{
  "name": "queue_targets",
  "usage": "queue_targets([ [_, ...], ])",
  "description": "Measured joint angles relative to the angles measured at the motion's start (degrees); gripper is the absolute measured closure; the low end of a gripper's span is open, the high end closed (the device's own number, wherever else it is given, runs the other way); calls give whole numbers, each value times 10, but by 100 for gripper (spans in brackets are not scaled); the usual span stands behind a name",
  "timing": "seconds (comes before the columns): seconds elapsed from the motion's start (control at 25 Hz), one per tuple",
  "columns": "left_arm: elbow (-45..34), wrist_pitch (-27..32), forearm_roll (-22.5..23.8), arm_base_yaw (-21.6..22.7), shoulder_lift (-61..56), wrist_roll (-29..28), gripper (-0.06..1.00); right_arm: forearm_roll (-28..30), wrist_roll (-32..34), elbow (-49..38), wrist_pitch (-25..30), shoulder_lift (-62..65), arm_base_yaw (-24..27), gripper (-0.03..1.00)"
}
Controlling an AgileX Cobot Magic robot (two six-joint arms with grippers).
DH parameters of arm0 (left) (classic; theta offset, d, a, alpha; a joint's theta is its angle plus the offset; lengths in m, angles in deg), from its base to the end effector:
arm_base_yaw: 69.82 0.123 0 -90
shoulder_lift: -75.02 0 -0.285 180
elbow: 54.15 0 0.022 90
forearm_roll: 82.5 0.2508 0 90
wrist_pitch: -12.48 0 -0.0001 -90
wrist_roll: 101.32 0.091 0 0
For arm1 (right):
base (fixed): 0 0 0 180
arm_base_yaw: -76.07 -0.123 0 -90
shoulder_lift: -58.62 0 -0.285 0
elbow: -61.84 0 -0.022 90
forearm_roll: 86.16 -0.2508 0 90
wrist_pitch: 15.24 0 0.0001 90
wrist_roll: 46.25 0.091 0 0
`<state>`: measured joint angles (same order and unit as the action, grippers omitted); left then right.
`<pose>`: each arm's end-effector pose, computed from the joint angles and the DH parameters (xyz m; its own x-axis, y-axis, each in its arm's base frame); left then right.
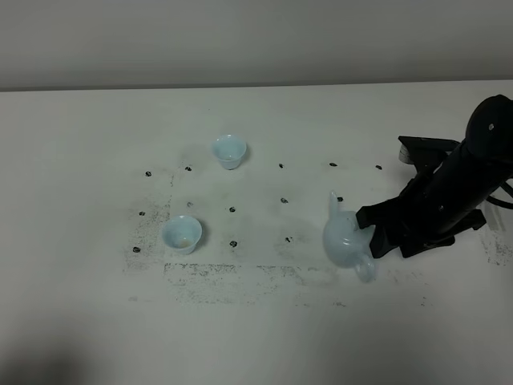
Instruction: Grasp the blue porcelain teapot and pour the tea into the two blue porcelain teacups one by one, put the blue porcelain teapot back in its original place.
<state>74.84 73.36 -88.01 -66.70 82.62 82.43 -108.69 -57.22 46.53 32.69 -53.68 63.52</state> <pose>-0.0005 -0.0077 0.2655 -0.4894 -0.0082 -0.8720 0.0278 0.9993 -0.0250 0.3169 0.0971 0.1644 -0.9855 -0.1412 -0.0943 -0.1630 0.9428 0.2909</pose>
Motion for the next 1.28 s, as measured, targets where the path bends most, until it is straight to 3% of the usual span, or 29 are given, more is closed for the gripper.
queue_targets([
  [0.2,0,0,0,0,0,0,26,35,-3,0,53,49,0,55],
  [0.52,0,0,0,0,0,0,26,2,-73,7,130,80,-20,55],
  [0.8,0,0,0,0,0,0,26,63,-40,86,146,8,-60,55],
  [1.28,0,0,0,0,0,0,26,39,-42,100,146,-31,-62,55],
])
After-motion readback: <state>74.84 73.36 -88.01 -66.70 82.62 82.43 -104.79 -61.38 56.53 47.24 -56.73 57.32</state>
